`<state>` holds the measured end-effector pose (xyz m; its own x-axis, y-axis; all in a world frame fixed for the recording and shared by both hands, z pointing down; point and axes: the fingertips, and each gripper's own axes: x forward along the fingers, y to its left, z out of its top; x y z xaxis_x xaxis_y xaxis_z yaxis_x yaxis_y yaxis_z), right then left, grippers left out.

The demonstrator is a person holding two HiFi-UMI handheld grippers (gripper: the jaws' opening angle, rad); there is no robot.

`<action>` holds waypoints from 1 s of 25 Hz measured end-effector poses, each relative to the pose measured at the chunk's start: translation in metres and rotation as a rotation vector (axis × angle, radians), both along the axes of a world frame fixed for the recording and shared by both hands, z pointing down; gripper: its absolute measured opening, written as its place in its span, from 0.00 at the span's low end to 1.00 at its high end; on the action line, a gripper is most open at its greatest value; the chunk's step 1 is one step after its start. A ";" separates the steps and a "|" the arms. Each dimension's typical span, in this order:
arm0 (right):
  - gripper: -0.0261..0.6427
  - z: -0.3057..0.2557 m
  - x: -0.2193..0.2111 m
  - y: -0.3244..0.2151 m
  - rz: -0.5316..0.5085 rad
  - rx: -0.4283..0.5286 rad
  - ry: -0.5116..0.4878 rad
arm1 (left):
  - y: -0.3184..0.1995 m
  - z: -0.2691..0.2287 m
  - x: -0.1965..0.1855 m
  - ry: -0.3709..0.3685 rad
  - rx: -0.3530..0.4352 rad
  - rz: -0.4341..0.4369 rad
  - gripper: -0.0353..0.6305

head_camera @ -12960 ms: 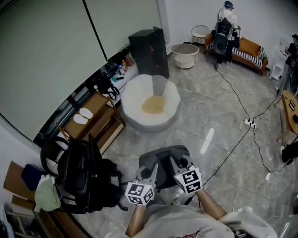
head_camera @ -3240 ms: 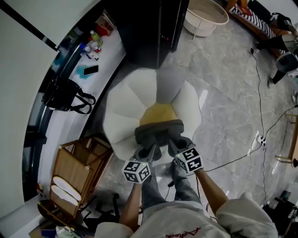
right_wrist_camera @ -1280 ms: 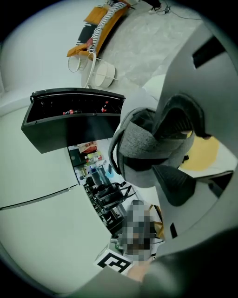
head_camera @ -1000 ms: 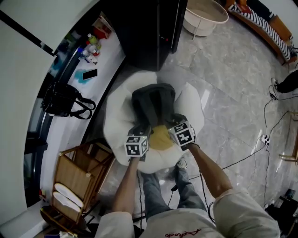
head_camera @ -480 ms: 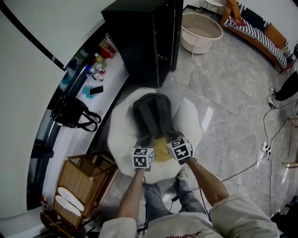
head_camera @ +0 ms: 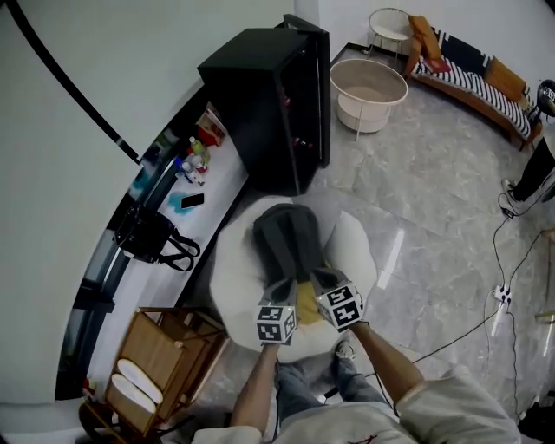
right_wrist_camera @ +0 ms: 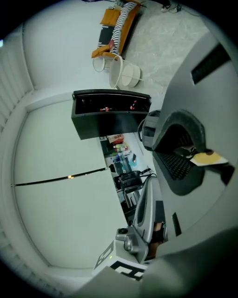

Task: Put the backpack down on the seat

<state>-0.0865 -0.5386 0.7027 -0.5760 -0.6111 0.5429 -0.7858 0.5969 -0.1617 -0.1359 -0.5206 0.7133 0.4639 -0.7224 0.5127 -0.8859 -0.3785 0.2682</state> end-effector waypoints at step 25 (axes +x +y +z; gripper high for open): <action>0.08 -0.132 0.099 0.173 -0.080 0.217 -0.150 | 0.163 -0.148 0.109 0.067 0.272 -0.090 0.10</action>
<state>0.0121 -0.3654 0.5705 -0.6914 -0.6528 0.3095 -0.7114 0.6898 -0.1344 -0.0272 -0.3581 0.5654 0.4183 -0.8689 0.2648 -0.9028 -0.3656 0.2265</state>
